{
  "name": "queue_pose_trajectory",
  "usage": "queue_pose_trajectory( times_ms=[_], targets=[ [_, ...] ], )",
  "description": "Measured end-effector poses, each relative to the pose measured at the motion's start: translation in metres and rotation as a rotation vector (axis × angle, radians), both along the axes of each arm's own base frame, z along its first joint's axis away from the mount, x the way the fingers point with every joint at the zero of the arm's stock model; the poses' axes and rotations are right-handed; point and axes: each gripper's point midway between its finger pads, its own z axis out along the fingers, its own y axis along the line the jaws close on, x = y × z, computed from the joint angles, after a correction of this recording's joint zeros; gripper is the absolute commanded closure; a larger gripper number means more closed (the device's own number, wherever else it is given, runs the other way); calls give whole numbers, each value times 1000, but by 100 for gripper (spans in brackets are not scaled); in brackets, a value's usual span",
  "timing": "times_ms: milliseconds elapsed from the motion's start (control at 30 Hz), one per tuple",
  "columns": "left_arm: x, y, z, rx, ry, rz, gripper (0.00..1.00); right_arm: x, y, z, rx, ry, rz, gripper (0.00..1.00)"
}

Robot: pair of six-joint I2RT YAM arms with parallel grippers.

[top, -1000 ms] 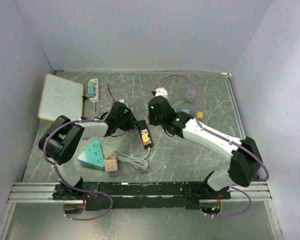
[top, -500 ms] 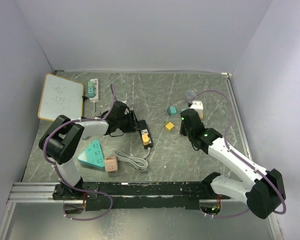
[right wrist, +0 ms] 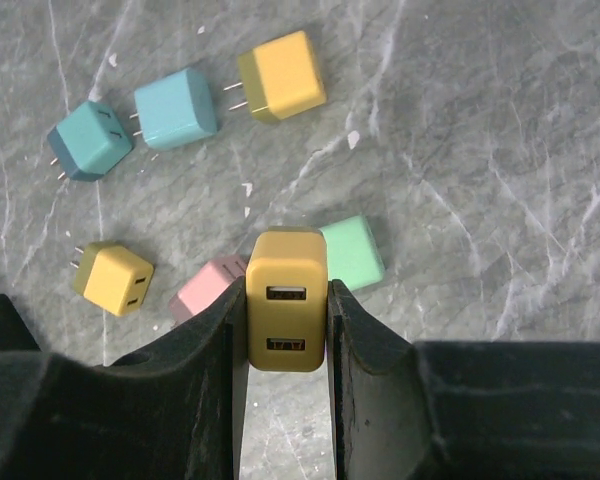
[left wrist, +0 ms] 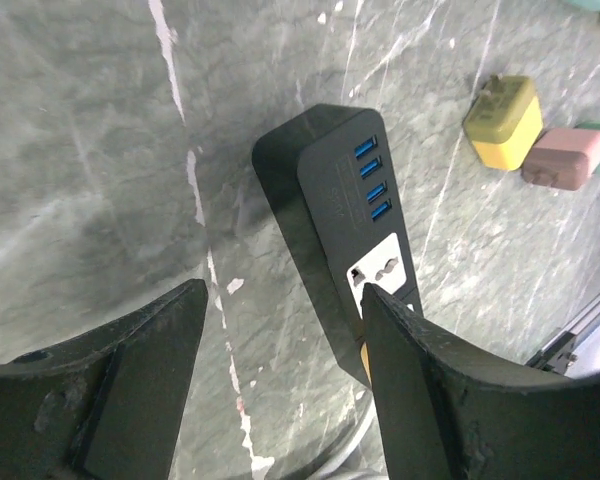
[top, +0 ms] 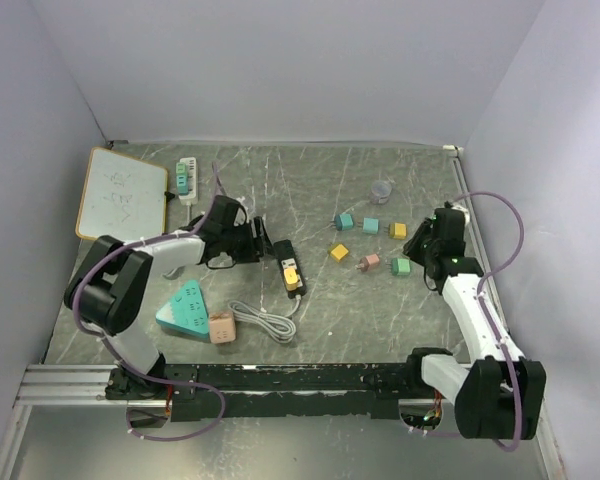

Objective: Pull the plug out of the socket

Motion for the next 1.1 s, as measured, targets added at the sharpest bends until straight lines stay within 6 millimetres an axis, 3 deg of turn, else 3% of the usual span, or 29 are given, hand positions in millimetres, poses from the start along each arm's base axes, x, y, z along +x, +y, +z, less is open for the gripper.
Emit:
queue_pose_trajectory(
  times_ms=[167, 300, 467, 567, 633, 700, 767, 833, 933, 1100],
  targets=[
    [10, 17, 32, -34, -50, 6, 24, 1, -20, -22, 135, 48, -23, 100],
    [24, 20, 69, -49, -127, -26, 25, 2, -20, -38, 247, 83, 9, 100],
    [40, 17, 121, -30, -265, -108, 25, 4, 8, -49, 414, 102, 146, 100],
    [41, 22, 140, 8, -344, -149, 25, -6, 32, -49, 483, 98, 227, 100],
    [40, 26, 142, 37, -367, -158, 25, -12, 53, -46, 497, 97, 289, 100],
    [40, 31, 141, 67, -387, -165, 26, -21, 87, -41, 502, 97, 393, 100],
    [37, 35, 135, 88, -389, -170, 26, -32, 122, -36, 511, 101, 502, 100],
    [32, 38, 125, 102, -373, -179, 26, -42, 145, -38, 521, 113, 562, 100],
    [28, 40, 117, 115, -357, -191, 27, -50, 155, -50, 536, 151, 557, 98],
    [28, 40, 116, 123, -364, -201, 29, -45, 158, -65, 571, 185, 512, 93]
  ],
)
